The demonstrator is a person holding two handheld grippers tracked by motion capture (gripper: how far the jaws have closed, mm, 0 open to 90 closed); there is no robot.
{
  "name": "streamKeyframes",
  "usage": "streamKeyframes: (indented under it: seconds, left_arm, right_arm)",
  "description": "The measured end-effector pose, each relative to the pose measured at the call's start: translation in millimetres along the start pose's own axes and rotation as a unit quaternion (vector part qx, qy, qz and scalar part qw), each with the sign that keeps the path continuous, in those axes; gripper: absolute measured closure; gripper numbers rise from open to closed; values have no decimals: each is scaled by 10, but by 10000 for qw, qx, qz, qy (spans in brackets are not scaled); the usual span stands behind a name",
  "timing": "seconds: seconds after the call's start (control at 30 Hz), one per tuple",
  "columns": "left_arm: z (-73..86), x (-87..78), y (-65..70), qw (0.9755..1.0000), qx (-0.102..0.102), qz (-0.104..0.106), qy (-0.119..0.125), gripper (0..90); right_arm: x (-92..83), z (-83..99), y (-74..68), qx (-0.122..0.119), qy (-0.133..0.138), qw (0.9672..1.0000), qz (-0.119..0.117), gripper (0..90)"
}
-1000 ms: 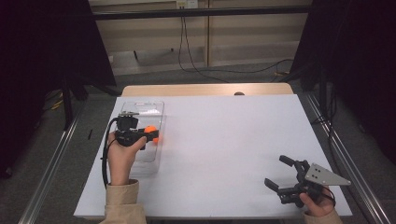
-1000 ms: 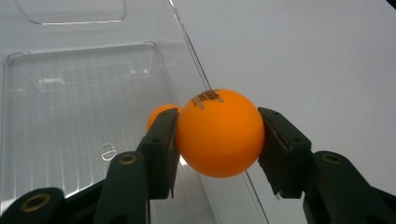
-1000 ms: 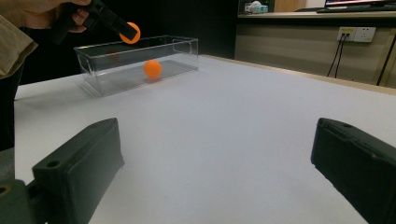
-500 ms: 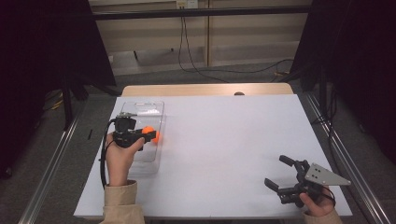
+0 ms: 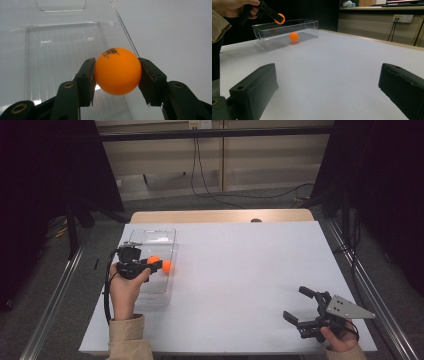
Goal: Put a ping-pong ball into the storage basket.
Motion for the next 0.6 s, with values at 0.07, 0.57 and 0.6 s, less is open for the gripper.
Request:
streamKeyframes:
  seconds: [0.07,0.57,0.6]
  left_arm:
    - [9,-4,-10,10000,20,6,-30,509]
    - [57,-7,-108,9999,-75,-136,-38,508]
    - [61,-6,-112,9999,-78,-134,-43,508]
  right_arm:
    - [0,-1,0,-4,4,10000,0,18]
    - [1,-2,-1,-5,4,10000,-5,18]
    - [0,-2,-2,0,2,10000,-5,18]
Point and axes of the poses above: each handheld gripper's, and its own axes: x roughly forward along the jaws, z roughly out of its underside, y roughly to its right, the point moved 7 cm from there along x, roughly forward along the jaws, and after that the axes turned 9 degrees about y, right-handed, at the moved point
